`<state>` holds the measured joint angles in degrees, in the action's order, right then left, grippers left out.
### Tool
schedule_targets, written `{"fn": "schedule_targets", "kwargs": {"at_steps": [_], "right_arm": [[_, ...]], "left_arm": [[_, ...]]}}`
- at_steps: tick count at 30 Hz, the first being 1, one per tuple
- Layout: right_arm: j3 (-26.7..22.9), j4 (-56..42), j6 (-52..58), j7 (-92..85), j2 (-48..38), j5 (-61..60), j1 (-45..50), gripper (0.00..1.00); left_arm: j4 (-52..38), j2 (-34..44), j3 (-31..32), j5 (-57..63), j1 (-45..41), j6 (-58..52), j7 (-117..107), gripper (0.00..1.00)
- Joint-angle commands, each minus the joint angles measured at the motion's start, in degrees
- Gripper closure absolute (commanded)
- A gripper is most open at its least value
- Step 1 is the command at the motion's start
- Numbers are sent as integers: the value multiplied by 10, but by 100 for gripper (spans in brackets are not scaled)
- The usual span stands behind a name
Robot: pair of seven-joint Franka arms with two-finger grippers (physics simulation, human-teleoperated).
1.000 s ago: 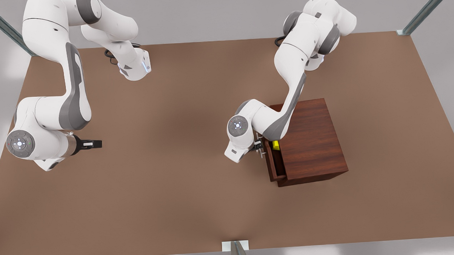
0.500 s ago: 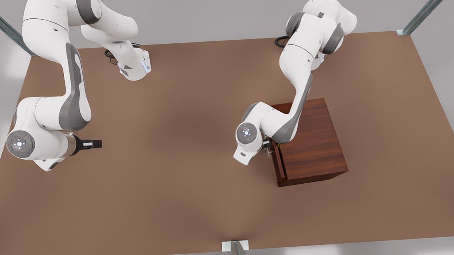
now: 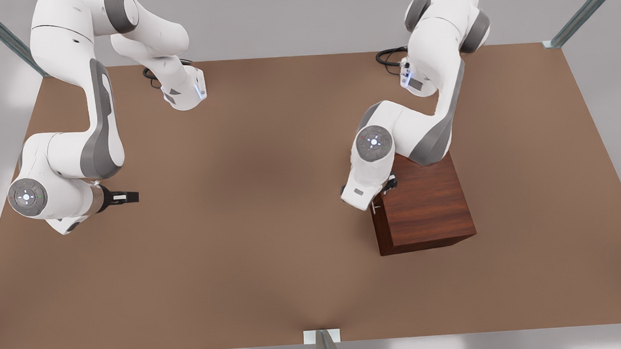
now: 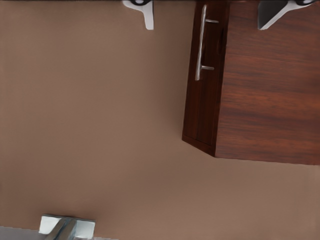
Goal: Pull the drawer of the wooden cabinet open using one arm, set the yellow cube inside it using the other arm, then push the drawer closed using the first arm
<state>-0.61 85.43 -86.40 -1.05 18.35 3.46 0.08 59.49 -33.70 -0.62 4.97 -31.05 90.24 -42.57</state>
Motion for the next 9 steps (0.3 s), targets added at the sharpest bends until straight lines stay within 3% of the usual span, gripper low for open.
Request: {"fn": "schedule_targets", "kwargs": {"at_steps": [1, 2, 3, 4, 5, 6, 9], "right_arm": [[0, -1, 0, -2, -1, 0, 0, 0], [-1, -1, 1, -3, -1, 0, -1, 0], [0, -1, 1, -3, -1, 0, -1, 0], [-1, -1, 0, -2, -1, 0, 0, 0], [0, -1, 0, -2, -1, 0, 0, 0], [0, -1, 0, -2, -1, 0, 0, 0], [-1, -1, 1, -2, -1, 0, 0, 0]], "left_arm": [[4, 31, -1, -12, 50, -87, 253, 0], [11, 54, -1, -50, 130, -106, 418, 0], [101, 121, -1, -57, 166, -60, 439, 0], [352, 281, -7, -51, 180, 110, 447, 0], [394, 310, -18, -50, 181, 134, 443, 0], [353, 276, -18, -18, 179, 131, 446, 0], [342, 271, -20, -32, 183, 131, 443, 0]]}}
